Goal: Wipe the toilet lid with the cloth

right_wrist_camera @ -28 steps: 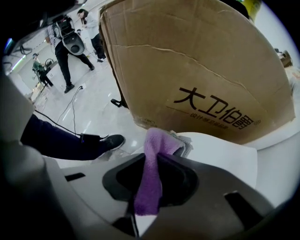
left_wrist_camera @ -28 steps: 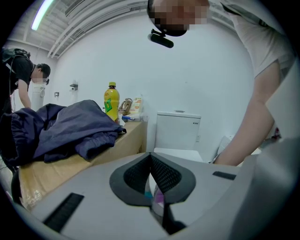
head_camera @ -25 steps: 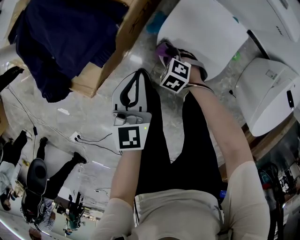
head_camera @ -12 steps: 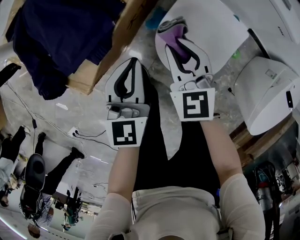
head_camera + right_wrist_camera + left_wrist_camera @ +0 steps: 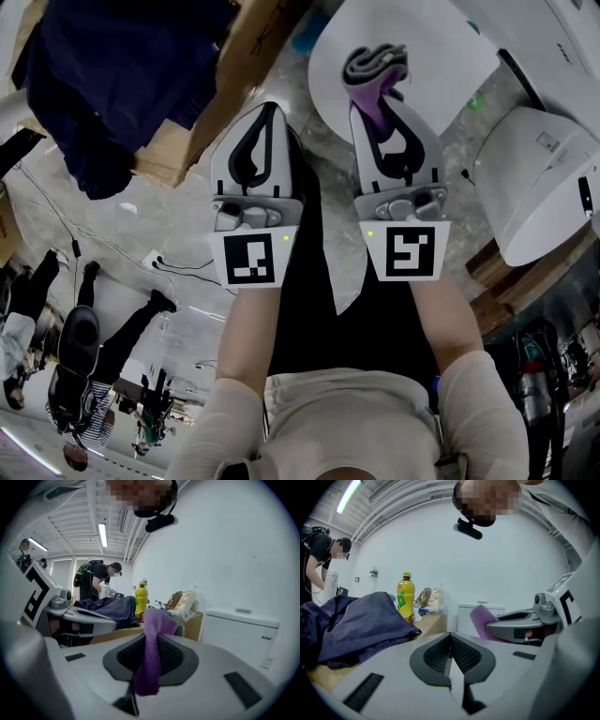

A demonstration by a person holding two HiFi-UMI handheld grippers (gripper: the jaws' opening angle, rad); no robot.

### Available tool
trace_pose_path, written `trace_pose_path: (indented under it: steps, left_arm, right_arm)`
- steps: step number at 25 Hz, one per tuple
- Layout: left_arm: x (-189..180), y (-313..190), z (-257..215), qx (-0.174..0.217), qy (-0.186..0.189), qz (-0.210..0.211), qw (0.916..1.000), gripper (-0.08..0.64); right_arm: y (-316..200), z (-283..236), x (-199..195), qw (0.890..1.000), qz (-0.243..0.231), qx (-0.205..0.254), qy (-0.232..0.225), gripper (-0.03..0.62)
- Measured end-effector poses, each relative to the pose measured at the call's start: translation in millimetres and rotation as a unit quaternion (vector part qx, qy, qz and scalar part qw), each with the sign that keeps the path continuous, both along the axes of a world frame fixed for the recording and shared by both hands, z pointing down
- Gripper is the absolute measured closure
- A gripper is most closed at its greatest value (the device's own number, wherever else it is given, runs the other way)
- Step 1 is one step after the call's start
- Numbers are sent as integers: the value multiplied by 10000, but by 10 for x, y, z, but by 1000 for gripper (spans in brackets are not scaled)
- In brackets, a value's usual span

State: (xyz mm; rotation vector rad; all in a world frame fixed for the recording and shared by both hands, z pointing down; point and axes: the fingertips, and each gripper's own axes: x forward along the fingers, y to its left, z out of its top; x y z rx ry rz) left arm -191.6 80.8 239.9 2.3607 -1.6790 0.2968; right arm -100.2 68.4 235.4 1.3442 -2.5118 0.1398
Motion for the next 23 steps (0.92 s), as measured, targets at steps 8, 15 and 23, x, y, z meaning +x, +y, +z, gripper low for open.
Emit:
trace_pose_path:
  steps: [8,15,23]
  left_arm:
    - [49,13,-8,-6,-15,-7,10000,545]
    - [34,0,-27,54,-34,-25,10000,545]
    - [49,-32,-64,143,-38,-97,9998,545]
  right_arm:
    - [-18,-2,31,10000,-23,29,-46,508]
    - [20,24,-8,10000,-42,-22,-27,508]
    - [-12,-16,-16,9999,-49,27,-95,508]
